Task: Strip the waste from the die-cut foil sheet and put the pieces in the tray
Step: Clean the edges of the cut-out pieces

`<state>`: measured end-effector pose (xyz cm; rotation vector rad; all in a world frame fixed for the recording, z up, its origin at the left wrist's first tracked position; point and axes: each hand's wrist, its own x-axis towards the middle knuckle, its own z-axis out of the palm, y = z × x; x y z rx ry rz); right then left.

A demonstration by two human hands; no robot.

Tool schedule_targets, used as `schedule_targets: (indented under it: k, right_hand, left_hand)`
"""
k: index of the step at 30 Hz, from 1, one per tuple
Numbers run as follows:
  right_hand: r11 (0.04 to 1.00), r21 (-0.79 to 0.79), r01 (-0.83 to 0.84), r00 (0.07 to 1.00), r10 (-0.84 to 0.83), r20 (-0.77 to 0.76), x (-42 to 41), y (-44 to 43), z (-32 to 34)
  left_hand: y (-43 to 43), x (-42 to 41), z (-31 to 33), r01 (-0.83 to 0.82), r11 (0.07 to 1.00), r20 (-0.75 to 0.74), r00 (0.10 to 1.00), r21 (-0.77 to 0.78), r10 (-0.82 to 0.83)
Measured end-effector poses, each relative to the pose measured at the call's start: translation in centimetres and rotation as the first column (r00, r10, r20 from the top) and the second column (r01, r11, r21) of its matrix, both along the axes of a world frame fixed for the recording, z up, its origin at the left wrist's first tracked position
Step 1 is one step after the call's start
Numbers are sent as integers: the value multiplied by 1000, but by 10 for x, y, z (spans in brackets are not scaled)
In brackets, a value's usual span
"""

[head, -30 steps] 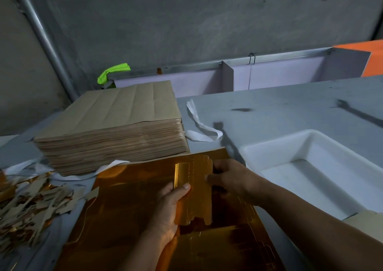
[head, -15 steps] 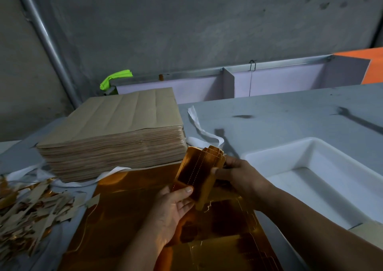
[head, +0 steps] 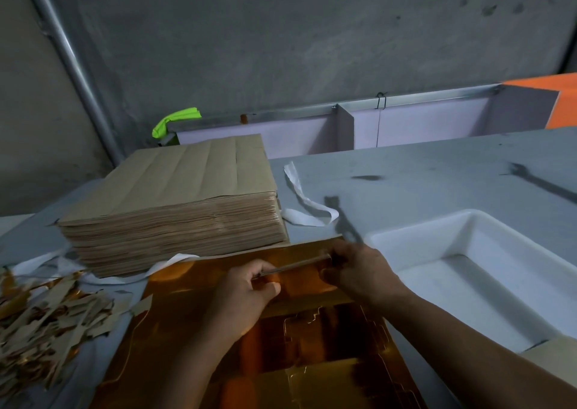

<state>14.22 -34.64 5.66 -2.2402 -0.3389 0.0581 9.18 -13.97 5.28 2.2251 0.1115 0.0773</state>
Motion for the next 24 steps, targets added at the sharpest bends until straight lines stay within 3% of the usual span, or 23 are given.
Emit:
schedule_targets:
  k: [5, 9, 17, 24]
  right_hand:
    - [989, -144, -20, 998, 29, 57, 1, -1, -3]
    - [944, -313, -107, 994, 101, -35, 2, -2, -8]
    - [958, -272, -94, 995, 97, -4, 0, -2, -7]
    - [939, -323, -116, 993, 105, -53, 1, -2, -8]
  left_hand:
    - [-3, 6, -10, 9, 1000, -25, 1000, 19, -9]
    - [-4, 8, -22, -38, 993, -88, 996, -108, 28]
    - [-7, 8, -33, -187, 880, -125, 981, -436, 147]
    - [-18, 7, -35, -173, 898, -119, 984, -406, 135]
